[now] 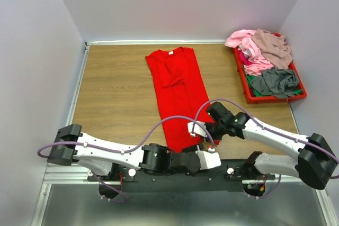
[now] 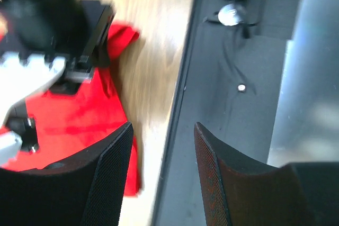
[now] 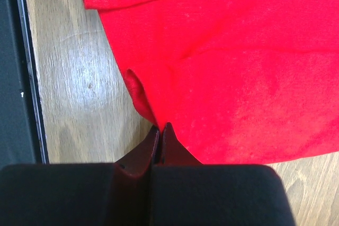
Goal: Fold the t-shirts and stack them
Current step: Fold the tshirt
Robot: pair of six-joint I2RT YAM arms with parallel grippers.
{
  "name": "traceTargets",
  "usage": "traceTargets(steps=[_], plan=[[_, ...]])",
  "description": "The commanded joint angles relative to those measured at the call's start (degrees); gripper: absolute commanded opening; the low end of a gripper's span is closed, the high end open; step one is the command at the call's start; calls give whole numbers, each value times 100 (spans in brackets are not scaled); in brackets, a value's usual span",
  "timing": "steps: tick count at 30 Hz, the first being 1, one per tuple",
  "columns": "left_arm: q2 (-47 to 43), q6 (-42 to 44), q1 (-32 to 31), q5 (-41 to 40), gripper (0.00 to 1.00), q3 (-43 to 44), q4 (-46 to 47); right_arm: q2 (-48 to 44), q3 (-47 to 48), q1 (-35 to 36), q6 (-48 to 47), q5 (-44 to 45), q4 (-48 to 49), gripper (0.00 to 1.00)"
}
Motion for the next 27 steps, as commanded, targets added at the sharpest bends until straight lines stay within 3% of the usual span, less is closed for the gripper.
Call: traceTargets(steps=[1,6,12,19,27], plan=[[45,-1653,25,-694,58,111,-582,23,5,-61,-73,-118,-95,0],[-525,-3094,147,-580,59,-794,-380,32,5,-113,-91,-126,-95,0],[-1010,-3431,709,18,60,-1849,428,102,75,-184,-100,-197,-95,0],[-369,-3466,1308,317,60,-1973,675,111,57,-307,-161,-276,-104,0],[395,-3642,1378,160,60,-1552,455,94,49,-526,-258,-372,-122,0]])
